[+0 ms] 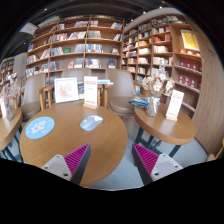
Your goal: Arrange mouse
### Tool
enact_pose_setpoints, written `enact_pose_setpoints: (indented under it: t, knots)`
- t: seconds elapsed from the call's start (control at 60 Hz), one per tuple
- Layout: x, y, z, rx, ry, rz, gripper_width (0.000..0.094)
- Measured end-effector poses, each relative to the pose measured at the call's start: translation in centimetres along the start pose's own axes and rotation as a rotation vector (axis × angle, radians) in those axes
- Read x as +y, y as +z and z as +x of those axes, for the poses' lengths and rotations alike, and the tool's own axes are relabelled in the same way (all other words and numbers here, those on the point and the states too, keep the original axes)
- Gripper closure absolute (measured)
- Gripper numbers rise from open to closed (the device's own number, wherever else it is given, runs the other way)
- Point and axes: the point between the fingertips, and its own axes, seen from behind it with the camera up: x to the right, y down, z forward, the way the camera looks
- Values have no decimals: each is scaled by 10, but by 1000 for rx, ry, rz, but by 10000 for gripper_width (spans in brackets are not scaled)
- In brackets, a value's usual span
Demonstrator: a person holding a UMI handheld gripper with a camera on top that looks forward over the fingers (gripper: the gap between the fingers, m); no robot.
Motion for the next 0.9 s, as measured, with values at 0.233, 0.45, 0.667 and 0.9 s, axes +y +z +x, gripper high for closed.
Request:
enact_pose_setpoints:
  t: [0.233, 0.45, 0.667, 0.9]
  knots:
    - [-6, 12, -12, -17, -19, 13, 84]
    - [-11, 27, -45, -88, -59, 19, 83]
    - [-14, 53, -73, -154, -85, 19, 81]
    - [-10, 82, -102, -238, -101, -11, 84]
